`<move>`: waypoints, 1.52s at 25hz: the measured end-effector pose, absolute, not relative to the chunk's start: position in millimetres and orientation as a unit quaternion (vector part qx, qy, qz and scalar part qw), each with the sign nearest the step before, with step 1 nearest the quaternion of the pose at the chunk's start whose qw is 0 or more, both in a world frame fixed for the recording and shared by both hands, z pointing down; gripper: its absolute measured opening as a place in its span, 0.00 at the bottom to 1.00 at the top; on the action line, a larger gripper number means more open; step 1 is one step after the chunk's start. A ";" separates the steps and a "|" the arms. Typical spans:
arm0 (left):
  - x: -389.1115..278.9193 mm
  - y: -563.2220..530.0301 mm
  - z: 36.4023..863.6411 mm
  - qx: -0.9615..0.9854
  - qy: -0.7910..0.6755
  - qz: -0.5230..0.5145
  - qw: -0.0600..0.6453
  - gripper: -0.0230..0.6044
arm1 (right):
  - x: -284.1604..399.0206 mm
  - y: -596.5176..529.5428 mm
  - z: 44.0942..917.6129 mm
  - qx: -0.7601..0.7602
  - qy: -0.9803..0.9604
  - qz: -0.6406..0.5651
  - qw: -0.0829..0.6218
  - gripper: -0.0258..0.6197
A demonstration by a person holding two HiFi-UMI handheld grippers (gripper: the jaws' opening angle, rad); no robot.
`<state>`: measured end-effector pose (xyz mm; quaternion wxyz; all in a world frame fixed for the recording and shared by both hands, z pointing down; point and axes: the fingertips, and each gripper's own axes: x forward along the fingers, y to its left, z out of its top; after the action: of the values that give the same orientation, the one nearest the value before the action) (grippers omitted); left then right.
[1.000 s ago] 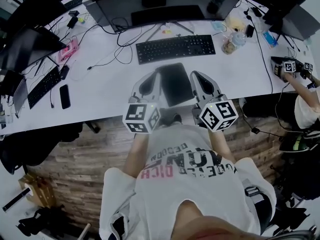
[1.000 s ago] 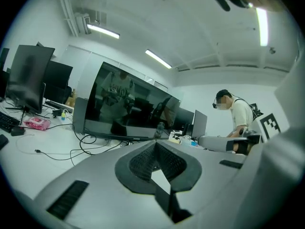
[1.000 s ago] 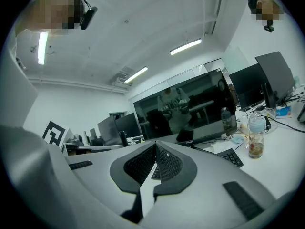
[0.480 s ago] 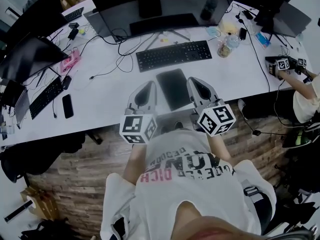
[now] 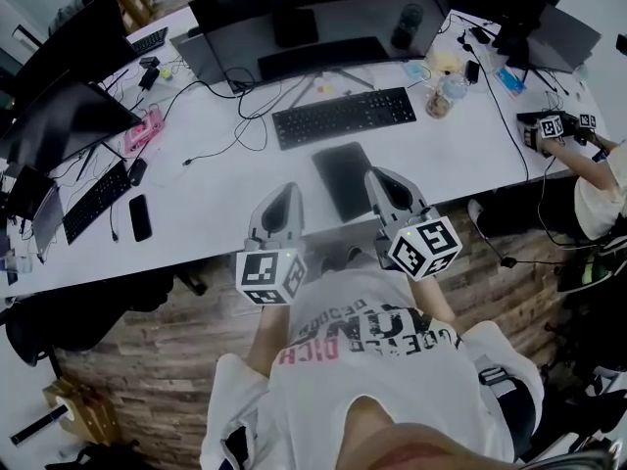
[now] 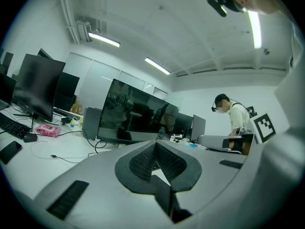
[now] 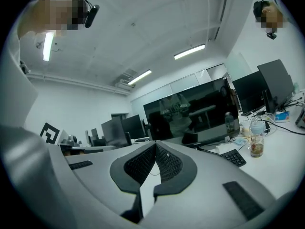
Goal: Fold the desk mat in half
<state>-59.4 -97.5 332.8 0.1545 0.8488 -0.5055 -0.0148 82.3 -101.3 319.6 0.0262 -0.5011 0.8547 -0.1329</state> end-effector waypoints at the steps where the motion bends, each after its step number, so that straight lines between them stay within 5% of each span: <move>1: -59.4 -94.9 333.9 0.849 -0.504 -0.015 0.156 0.04 | 80.2 -99.5 320.1 -0.500 0.855 -0.133 0.025 0.04; 38: -62.1 -108.2 326.5 0.831 -0.533 -0.032 0.156 0.04 | 67.5 -123.8 313.2 -0.469 0.873 -0.132 0.014 0.04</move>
<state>-62.1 -108.2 326.5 0.1555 0.8314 -0.5325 -0.0323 67.5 -123.8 313.2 0.0139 -0.4687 0.8734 -0.1318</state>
